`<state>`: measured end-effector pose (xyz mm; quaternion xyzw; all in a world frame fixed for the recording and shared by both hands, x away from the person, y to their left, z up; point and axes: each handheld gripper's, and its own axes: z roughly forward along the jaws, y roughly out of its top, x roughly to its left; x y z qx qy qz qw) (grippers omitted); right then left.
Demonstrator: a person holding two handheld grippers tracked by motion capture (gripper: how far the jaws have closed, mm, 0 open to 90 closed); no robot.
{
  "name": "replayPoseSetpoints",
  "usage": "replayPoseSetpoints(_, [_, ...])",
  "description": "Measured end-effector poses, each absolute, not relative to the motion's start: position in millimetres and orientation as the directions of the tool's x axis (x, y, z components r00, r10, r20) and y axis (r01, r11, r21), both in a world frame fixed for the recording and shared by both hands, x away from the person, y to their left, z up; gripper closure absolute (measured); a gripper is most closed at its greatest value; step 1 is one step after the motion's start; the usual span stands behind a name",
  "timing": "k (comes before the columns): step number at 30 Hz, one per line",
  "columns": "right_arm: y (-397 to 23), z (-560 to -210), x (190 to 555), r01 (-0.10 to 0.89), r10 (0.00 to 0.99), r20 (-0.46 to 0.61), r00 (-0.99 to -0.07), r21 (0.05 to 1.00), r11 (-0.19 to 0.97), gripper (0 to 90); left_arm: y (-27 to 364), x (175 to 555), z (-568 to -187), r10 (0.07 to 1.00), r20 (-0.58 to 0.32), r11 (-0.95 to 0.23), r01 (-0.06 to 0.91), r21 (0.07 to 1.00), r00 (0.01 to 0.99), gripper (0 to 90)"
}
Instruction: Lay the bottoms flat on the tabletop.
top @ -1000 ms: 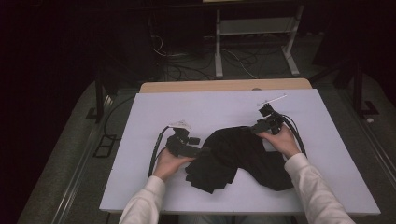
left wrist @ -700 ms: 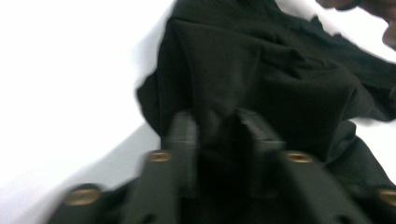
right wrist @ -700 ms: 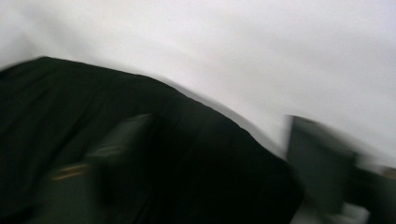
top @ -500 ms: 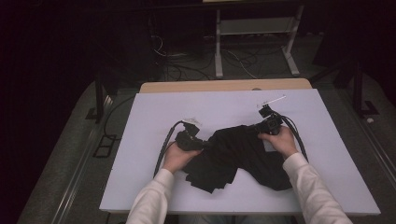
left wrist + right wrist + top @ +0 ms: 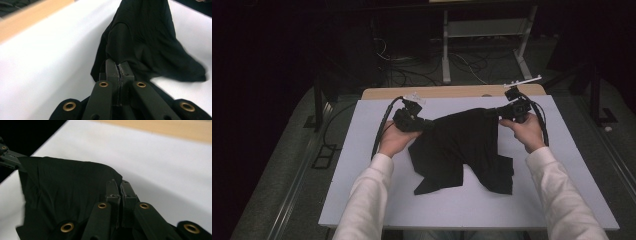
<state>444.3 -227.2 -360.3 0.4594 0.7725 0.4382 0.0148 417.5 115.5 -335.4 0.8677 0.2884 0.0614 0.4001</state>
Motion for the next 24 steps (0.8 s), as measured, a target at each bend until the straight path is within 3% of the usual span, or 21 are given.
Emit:
replayPoseSetpoints(4, [-232, -324, 444, 0.654, 0.724, 0.351, -0.594, 0.734, 0.180, 86.2, 113, 416, -308, 0.557, -0.071, -0.519, 0.413, 0.749, 0.828, 88.7])
replayPoseSetpoints(9, [-233, -306, 436, 0.634, 0.719, 0.348, -0.602, 0.755, 0.166, 86.2, 111, 410, -300, 0.552, -0.053, -0.525, 0.396, 0.753, 0.832, 88.6])
replayPoseSetpoints(19, [-240, -314, 431, 0.654, 0.721, 0.370, -0.586, 0.742, 0.151, 86.2, 105, 405, -299, 0.548, -0.009, -0.564, 0.378, 0.734, 0.836, 88.5])
replayPoseSetpoints(24, [-225, -305, 428, 0.639, 0.701, 0.360, -0.615, 0.748, 0.177, 86.2, 121, 399, -291, 0.570, 0.029, -0.583, 0.379, 0.718, 0.821, 88.5])
